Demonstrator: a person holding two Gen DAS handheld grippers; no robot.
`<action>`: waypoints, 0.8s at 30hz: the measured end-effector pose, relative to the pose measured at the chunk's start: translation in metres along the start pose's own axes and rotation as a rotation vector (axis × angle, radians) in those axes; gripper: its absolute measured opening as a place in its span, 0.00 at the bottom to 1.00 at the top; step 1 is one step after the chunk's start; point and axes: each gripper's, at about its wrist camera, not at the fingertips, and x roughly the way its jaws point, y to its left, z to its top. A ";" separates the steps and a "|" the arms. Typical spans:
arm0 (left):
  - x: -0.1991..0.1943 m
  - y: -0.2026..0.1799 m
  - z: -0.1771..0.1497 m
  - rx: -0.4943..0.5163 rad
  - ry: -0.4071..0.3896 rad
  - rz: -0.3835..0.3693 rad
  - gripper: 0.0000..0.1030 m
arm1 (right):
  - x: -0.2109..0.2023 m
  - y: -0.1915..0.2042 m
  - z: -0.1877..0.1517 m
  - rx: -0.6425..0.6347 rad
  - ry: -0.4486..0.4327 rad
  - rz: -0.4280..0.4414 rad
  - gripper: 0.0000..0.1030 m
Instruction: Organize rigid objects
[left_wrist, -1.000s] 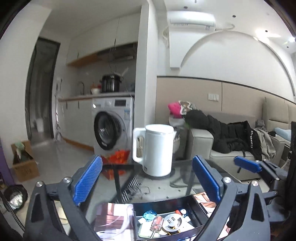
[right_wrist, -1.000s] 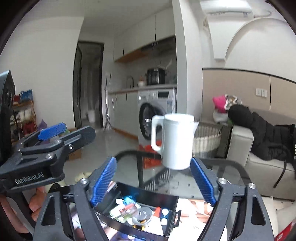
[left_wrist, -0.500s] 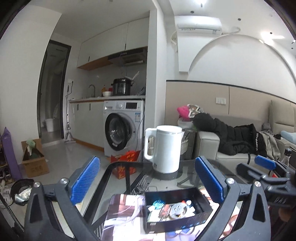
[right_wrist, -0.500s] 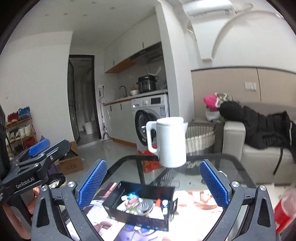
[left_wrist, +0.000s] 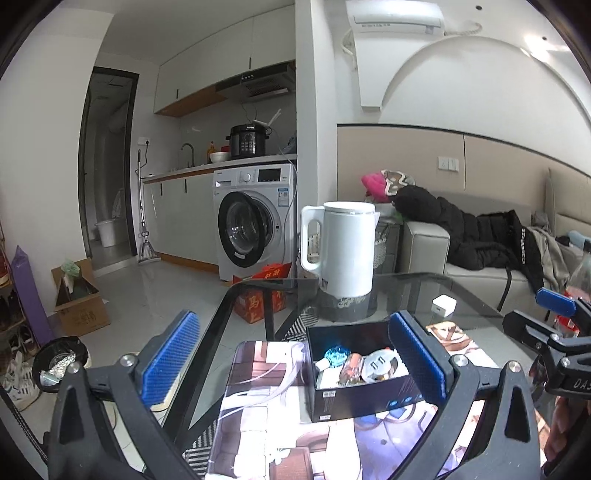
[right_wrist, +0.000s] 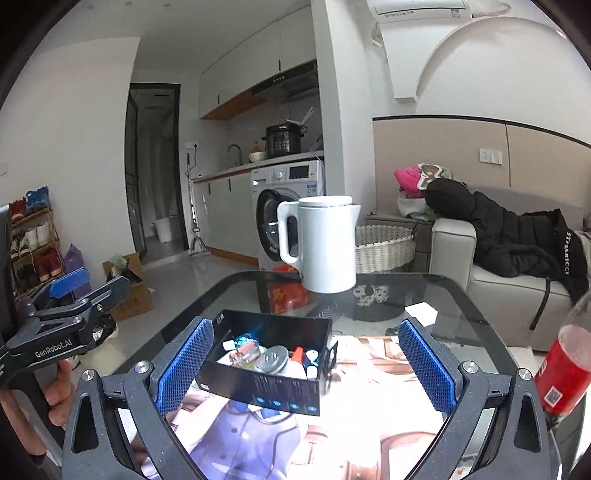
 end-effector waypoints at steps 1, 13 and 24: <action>0.000 -0.002 -0.001 0.006 0.000 0.002 1.00 | 0.002 -0.002 -0.002 0.006 0.005 -0.001 0.99; 0.006 -0.021 -0.014 0.052 0.024 0.010 1.00 | 0.016 -0.015 -0.015 0.030 0.056 -0.044 0.99; 0.001 -0.020 -0.012 0.055 -0.015 0.023 1.00 | 0.017 -0.012 -0.018 0.026 0.059 -0.024 0.99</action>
